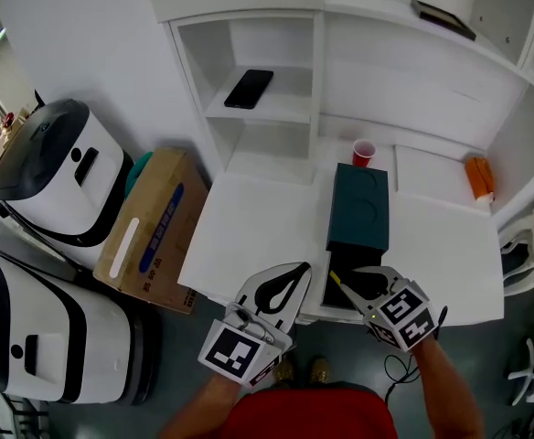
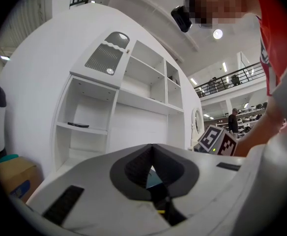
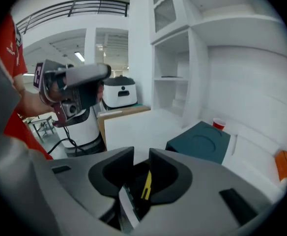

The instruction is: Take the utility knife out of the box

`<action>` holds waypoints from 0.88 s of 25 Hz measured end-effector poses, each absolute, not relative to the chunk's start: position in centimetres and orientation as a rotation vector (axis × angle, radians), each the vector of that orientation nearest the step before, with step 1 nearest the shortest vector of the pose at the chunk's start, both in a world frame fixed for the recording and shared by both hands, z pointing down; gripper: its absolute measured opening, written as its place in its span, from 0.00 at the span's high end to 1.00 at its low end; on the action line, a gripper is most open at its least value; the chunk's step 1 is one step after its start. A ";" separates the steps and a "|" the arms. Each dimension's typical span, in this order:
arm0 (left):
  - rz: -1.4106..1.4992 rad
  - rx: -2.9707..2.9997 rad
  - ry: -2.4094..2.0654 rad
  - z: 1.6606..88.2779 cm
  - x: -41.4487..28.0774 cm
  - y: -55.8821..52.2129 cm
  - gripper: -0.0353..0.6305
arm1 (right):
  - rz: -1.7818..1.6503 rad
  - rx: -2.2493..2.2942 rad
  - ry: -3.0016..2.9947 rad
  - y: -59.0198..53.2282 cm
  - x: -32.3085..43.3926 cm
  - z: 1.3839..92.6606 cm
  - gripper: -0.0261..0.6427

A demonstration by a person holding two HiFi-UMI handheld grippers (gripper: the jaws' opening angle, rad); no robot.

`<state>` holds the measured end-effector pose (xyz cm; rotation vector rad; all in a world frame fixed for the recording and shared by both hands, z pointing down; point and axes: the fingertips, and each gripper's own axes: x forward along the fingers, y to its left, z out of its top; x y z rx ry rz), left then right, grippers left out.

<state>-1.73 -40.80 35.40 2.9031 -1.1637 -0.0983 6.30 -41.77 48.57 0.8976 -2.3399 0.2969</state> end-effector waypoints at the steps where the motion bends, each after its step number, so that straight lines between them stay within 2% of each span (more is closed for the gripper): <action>1: -0.089 2.894 -1.164 35.6 -1.8 -40.8 0.92 | 0.316 0.862 -2.305 -41.8 6.2 49.7 0.77; 5: -0.055 2.869 -1.161 36.1 -2.0 -40.8 0.93 | 0.389 0.756 -2.187 -42.0 6.1 53.4 0.68; 22: -0.031 2.839 -1.165 37.3 -3.3 -41.5 0.93 | 0.596 0.576 -1.761 -42.2 7.7 61.0 0.68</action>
